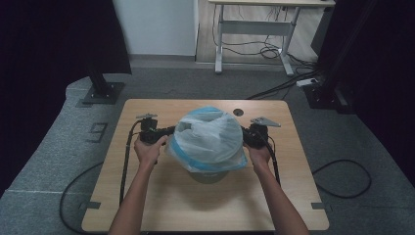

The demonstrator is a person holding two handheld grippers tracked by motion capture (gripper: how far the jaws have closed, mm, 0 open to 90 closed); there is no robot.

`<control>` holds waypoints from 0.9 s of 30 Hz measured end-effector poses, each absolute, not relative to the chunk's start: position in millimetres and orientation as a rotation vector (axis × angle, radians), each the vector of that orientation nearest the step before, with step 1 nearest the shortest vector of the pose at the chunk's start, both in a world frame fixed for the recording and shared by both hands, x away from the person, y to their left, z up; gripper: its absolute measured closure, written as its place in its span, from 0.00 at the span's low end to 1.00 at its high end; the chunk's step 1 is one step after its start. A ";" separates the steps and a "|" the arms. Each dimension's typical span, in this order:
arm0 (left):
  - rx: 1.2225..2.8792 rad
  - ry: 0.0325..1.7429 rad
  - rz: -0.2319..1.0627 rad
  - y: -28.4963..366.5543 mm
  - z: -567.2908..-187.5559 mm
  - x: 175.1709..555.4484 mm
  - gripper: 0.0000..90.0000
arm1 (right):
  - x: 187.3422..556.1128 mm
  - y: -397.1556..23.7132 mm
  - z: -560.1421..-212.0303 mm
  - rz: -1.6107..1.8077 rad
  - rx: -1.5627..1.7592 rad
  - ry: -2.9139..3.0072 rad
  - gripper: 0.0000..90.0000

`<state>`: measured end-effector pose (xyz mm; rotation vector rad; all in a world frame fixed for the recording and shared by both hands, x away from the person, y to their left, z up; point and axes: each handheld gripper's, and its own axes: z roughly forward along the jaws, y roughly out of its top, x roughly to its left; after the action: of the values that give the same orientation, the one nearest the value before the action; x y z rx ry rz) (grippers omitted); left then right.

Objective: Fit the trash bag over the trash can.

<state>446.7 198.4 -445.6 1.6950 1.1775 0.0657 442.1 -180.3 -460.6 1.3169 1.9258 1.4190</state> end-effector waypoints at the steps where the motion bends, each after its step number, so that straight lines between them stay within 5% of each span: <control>1: 1.708 1.185 0.065 197.5 -447.4 448.1 1.00 | 442.9 -179.6 -460.4 1.407 1.319 1.935 0.99; 18: 1.724 1.192 0.076 206.8 -461.6 439.4 1.00 | 436.3 -197.2 -483.9 1.344 1.377 1.975 0.98; 27: 1.713 1.165 0.054 208.8 -459.8 437.4 1.00 | 407.9 -230.4 -455.0 1.478 1.358 1.795 0.78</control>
<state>437.4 208.8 -459.8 1.7135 1.1654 0.0539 407.9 -230.4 -455.0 1.3581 1.7947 1.4783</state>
